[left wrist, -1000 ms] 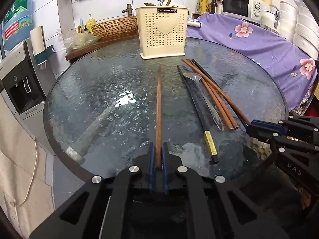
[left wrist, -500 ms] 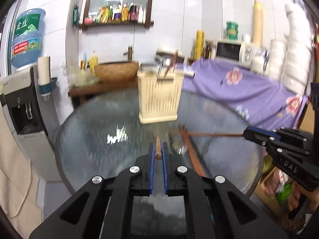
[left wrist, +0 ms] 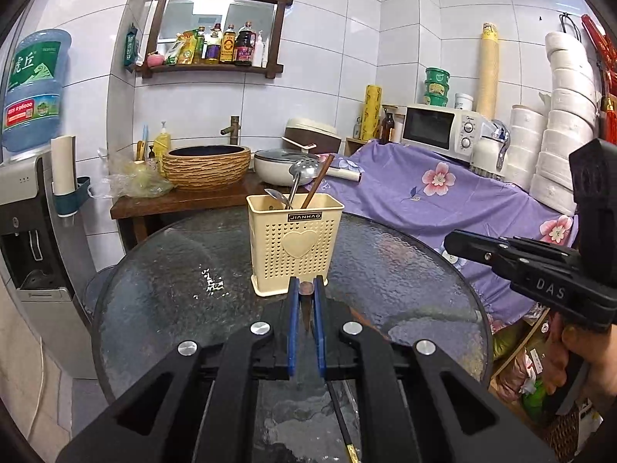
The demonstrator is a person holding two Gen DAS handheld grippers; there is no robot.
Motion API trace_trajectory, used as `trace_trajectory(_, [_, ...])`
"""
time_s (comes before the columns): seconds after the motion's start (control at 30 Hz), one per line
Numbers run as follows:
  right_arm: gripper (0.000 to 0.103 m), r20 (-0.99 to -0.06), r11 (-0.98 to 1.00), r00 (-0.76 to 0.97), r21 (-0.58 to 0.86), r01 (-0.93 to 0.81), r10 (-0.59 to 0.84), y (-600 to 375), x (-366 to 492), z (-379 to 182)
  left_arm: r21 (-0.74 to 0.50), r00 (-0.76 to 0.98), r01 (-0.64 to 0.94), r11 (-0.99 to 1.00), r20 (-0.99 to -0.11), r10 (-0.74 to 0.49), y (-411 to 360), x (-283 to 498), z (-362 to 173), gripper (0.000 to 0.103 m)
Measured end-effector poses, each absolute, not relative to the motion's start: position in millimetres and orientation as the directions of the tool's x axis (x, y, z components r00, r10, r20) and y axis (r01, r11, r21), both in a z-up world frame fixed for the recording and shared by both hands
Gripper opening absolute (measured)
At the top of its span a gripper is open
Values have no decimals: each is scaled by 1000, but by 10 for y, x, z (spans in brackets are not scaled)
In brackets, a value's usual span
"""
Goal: Organize utensils
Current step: 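Lift the wooden chopstick with the left tool while the right tool grasps another wooden chopstick, then carry both wooden chopsticks over the cream holder and lower them in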
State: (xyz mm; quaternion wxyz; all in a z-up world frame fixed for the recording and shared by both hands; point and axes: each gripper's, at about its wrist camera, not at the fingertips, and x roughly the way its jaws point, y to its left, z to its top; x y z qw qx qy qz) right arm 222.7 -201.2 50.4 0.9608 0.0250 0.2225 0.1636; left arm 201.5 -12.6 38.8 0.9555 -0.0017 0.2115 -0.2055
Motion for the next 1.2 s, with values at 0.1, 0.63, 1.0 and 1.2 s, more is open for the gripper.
trace_trajectory(0.1, [5, -439, 943, 835, 144, -300, 333, -2085, 2348, 535, -94, 821, 398, 913, -408, -400, -116, 2083, 425, 7])
trace_trajectory(0.63, [46, -802, 988, 580, 77, -136, 142, -2620, 3315, -746, -81, 819, 393, 916, -422, -389, -148, 2134, 401, 7])
trace_trajectory(1.0, [22, -906, 988, 411, 42, -151, 102, -2434, 4086, -1088, -47, 804, 419, 907, -444, -395, -216, 2226, 456, 7])
trace_trajectory(1.2, [8, -911, 986, 398, 44, -160, 105, -2446, 4233, -1109, -42, 790, 434, 900, -461, -403, -236, 2341, 526, 7])
